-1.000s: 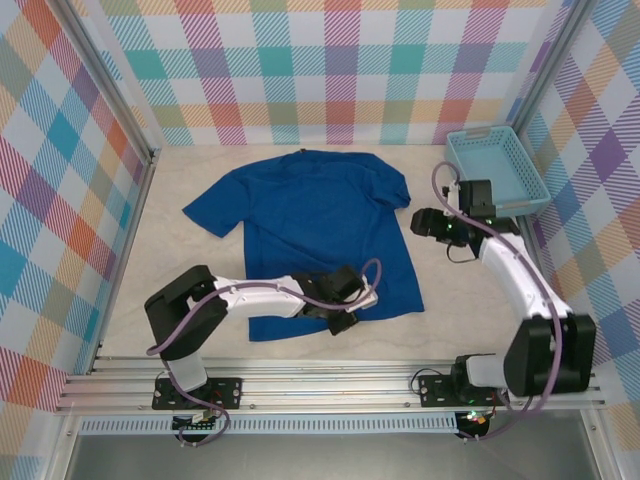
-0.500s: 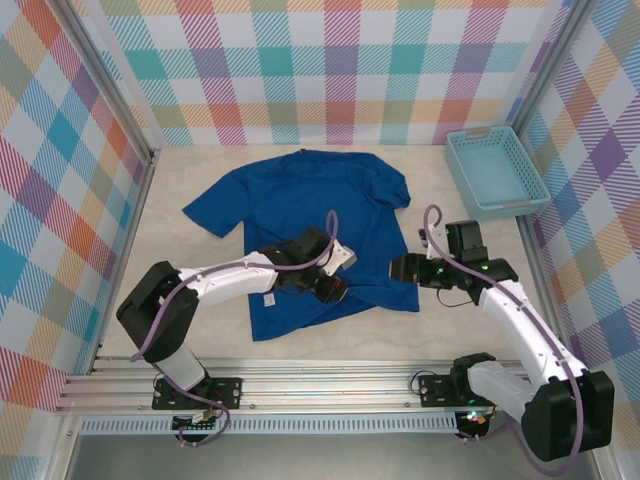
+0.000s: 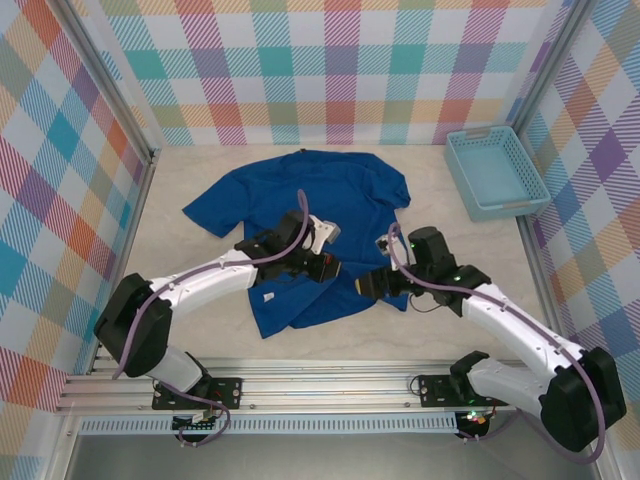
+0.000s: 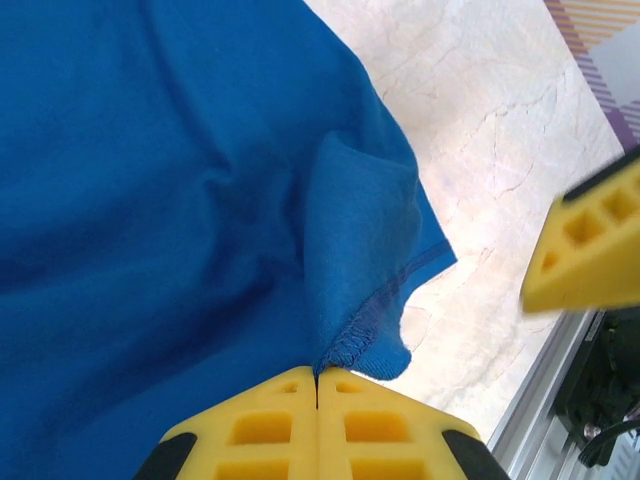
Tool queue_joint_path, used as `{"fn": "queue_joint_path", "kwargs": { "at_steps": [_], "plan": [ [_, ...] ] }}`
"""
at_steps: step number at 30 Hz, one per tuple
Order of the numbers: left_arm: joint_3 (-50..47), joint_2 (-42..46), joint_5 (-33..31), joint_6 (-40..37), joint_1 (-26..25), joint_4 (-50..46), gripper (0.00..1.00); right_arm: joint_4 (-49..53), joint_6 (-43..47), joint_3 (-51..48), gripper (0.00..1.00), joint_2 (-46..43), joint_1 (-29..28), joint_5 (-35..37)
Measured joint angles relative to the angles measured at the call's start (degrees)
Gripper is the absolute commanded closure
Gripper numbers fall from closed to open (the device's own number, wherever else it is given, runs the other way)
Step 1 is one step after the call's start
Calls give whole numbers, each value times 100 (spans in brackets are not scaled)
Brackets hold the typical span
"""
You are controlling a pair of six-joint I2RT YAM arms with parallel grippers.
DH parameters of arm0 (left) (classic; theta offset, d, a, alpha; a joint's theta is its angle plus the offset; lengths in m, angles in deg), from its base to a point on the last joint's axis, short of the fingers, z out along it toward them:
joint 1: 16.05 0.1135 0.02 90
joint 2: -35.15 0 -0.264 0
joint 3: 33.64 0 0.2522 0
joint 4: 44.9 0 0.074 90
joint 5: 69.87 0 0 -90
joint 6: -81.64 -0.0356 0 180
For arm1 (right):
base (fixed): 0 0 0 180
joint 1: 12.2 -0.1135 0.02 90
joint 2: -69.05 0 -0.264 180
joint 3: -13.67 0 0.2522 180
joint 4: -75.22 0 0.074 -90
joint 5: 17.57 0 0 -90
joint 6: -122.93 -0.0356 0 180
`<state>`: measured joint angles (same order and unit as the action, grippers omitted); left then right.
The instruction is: Fold the inside-out t-shirt
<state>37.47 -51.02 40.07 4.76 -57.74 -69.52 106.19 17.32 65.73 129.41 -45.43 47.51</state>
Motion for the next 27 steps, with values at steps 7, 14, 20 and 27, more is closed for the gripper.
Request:
{"fn": "queue_joint_path", "kwargs": {
  "at_steps": [7, 14, 20, 27],
  "plan": [
    [-2, 455, 151, 247, 474, 52, 100, -1665, 282, -881, 74, 411, -1298, 905],
    [146, 730, 258, 358, 623, -118, 100, -3657, 669, -870, 80, 2367, -1606, 2118],
    [588, 804, 249, 380, 623, -431, 100, -4682, 1145, -348, 83, 3477, -1788, 3056],
    [850, 826, 251, 376, 623, -625, 100, -5029, 1351, 251, 84, 4197, -1823, 3886]
  ]
}}
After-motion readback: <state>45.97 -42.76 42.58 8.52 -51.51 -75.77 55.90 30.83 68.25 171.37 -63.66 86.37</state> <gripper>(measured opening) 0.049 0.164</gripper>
